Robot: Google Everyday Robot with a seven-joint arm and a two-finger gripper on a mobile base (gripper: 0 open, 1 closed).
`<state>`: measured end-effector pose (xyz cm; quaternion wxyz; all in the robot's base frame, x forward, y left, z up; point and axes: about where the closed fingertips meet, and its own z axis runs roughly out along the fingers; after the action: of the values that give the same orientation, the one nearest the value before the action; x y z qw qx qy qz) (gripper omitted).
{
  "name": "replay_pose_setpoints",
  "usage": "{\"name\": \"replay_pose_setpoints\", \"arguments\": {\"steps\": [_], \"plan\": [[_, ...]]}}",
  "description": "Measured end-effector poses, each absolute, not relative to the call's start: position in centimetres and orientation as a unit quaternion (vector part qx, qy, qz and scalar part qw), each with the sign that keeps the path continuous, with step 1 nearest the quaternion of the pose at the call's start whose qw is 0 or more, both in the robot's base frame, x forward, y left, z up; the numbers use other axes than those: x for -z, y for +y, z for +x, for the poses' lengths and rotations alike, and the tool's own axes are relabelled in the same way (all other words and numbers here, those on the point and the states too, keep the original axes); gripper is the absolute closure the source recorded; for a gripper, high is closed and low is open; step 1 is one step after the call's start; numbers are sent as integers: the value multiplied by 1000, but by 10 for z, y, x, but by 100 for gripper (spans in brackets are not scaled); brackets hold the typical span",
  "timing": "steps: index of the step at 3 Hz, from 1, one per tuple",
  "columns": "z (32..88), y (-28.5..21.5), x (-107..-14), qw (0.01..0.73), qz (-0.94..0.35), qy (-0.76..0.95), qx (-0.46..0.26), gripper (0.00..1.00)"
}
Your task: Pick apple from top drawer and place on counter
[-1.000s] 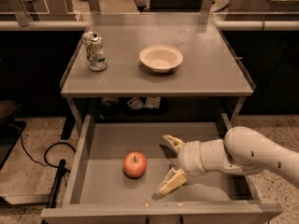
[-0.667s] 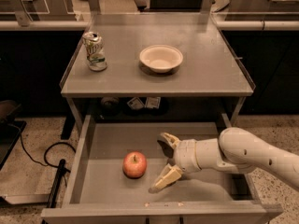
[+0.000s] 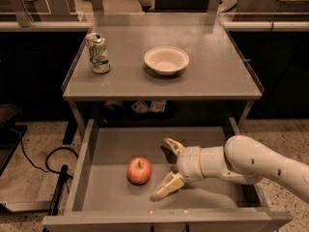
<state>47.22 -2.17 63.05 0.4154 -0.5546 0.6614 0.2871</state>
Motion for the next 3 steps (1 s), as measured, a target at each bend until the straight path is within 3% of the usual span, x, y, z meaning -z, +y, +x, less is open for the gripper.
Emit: {"name": "replay_pose_setpoints", "arguments": {"steps": [3], "plan": [[486,24,-635,440,-553,638,-308,0]]}}
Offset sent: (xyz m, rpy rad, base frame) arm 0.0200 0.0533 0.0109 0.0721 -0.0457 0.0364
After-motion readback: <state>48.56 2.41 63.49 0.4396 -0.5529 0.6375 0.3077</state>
